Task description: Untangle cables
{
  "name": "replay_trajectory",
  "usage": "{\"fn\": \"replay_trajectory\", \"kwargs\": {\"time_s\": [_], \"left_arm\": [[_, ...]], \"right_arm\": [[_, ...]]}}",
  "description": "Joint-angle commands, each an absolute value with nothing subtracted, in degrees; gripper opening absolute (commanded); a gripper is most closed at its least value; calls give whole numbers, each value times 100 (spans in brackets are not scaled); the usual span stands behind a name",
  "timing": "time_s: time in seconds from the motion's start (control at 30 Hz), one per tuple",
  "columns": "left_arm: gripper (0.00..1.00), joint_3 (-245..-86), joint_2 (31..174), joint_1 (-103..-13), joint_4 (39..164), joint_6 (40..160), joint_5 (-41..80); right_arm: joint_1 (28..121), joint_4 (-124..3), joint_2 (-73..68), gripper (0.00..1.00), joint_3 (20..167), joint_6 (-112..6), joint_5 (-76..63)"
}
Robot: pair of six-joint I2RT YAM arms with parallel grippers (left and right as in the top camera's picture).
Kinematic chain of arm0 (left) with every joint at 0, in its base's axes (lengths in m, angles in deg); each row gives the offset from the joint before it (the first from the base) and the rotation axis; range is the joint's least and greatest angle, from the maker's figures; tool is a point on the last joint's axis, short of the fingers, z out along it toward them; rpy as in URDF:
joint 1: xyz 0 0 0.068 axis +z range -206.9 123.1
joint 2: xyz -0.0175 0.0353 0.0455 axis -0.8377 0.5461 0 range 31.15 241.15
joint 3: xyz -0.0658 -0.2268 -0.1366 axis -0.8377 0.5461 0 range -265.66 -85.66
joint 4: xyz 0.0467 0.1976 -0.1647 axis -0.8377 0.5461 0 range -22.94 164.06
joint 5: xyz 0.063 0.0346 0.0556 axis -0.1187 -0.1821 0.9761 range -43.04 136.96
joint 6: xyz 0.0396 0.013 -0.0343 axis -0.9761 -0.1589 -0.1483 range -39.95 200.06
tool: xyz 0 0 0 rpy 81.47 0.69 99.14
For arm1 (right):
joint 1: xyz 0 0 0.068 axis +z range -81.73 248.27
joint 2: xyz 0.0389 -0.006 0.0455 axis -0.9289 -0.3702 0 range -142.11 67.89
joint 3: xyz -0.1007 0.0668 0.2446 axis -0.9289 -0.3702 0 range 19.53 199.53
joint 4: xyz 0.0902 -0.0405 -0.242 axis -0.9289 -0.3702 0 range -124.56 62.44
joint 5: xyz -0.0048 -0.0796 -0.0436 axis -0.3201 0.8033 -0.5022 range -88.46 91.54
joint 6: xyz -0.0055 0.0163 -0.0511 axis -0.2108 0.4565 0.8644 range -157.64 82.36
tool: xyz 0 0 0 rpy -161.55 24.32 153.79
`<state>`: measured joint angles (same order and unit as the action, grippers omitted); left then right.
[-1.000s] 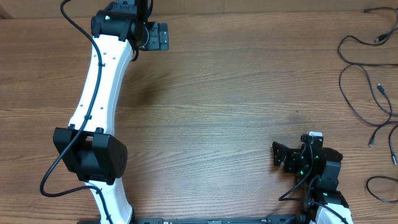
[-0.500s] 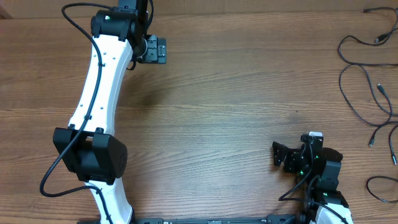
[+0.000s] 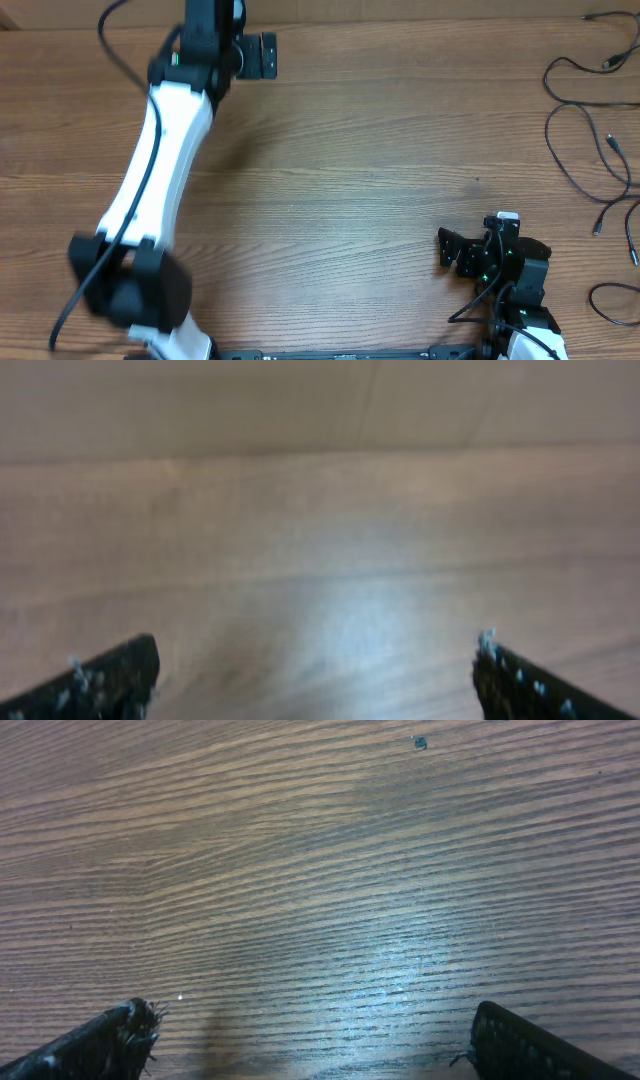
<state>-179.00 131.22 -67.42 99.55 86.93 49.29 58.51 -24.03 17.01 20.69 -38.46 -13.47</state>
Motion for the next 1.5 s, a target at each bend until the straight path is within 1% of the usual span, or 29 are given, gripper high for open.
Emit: {"fn": "replay_trajectory", "kwargs": {"time_s": [0.0, 0.07, 0.3, 0.47, 0.67, 0.83, 1.13, 1.27, 1.47], "left_arm": [[100, -16433, 11680, -6766, 9225, 8577, 4942], [100, -15559, 10939, -6764, 8847, 8579, 5075], [100, -12989, 8300, -6764, 8251, 8605, 5340], [100, -11052, 6401, -6762, 7280, 8695, 5353], [100, -9479, 4786, -6727, 6336, 8691, 5360], [100, -8974, 4174, -6345, 5556, 8686, 5351], [100, -8891, 3667, -5901, 5693, 7978, 5349], [100, -8582, 3151, -5748, 5759, 7937, 5338], [100, -8596, 3131, -5724, 6120, 7624, 5357]], "right_arm": [[5827, -2556, 1638, 100, 2000, -3935, -1349], [5827, -2556, 1638, 100, 2000, -3935, -1351], [5827, -2556, 1638, 100, 2000, -3935, -1351], [5827, -2556, 1640, 100, 2000, -3935, -1351], [5827, -2556, 1638, 100, 2000, -3935, -1349], [5827, -2556, 1640, 100, 2000, -3935, -1349], [5827, -2556, 1640, 100, 2000, -3935, -1349], [5827, -2556, 1640, 100, 2000, -3935, -1351], [5827, -2556, 1640, 100, 2000, -3935, -1351]]}}
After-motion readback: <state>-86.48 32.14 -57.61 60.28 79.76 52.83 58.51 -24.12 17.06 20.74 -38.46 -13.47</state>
